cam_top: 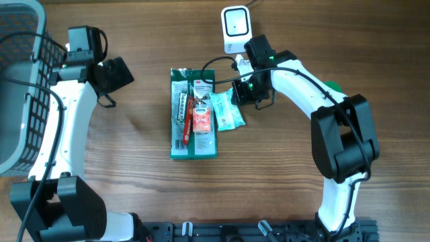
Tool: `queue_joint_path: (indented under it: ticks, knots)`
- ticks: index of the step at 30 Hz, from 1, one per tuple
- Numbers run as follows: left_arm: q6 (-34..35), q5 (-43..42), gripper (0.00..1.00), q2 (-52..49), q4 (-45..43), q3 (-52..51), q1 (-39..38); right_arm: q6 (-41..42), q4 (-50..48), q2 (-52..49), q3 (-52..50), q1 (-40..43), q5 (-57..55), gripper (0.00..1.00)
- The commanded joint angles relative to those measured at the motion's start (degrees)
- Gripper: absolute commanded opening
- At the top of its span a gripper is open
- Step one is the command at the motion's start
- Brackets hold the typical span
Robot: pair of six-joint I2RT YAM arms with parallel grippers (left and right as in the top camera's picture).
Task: Scan the item barcode
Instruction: 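Reach the right gripper to the mint-green wipe pack and grasp it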
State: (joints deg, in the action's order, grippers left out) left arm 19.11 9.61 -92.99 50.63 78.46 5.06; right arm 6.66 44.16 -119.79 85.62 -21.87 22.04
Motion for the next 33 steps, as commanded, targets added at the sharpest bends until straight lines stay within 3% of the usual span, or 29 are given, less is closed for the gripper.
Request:
queue_joint_path:
  ticks: [1,4,7,11,16,20,28,33]
  knots:
    - [-0.9,0.55,1.0,0.42,0.0,0.63,0.37,1.05,-1.57,0.9,-3.13,-0.79,1.2,0.24]
    - [-0.9,0.55,1.0,0.42,0.0,0.63,0.37,1.31,-3.98,0.9,-6.67,-0.79,2.05,0.23]
    - [-0.9,0.52,1.0,0.42,0.0,0.63,0.37,2.34,-4.74,0.9,-7.41,-0.79,2.51,0.14]
    - [-0.9,0.55,1.0,0.42,0.0,0.63,0.35,2.4,-4.68,2.49,-6.1,0.22,7.02,0.28]
    - [-0.9,0.55,1.0,0.42,0.0,0.63,0.37,5.53,-4.79,6.25,-5.81,1.49,10.19,0.34]
    - [-0.9,0.52,1.0,0.42,0.0,0.63,0.37,8.07,-5.14,5.62,-7.08,1.42,9.73,0.36]
    - [-0.9,0.52,1.0,0.42,0.0,0.63,0.37,14.62,-17.62,5.55,-18.53,0.72,9.35,0.36]
    - [-0.9,0.52,1.0,0.42,0.0,0.63,0.37,14.71,-20.79,5.53,-19.26,0.85,11.5,0.36]
